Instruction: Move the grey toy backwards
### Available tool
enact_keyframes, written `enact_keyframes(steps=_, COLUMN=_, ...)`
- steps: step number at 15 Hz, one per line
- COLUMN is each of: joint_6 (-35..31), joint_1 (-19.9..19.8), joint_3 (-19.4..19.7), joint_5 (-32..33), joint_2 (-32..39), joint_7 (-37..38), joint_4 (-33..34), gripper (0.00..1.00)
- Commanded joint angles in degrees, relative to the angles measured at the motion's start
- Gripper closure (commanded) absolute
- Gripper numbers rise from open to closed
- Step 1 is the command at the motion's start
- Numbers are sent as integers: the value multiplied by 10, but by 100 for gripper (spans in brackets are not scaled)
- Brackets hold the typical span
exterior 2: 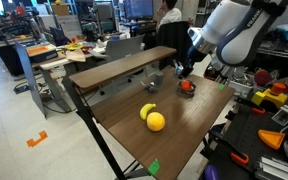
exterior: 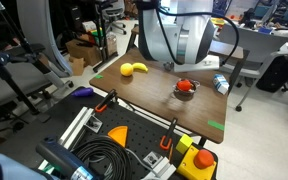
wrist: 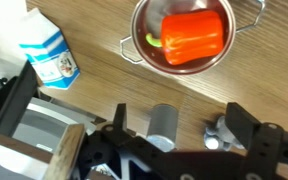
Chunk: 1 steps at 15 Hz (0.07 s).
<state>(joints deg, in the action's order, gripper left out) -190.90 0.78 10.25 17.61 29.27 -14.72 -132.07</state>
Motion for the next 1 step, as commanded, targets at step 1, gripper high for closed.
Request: enact_keyframes(steps=1, joint_6=5, joint_1=5, joint_3=2, joint_5=-11, joint_2=-8, joint_7=-8, joint_4=-5, gripper=0)
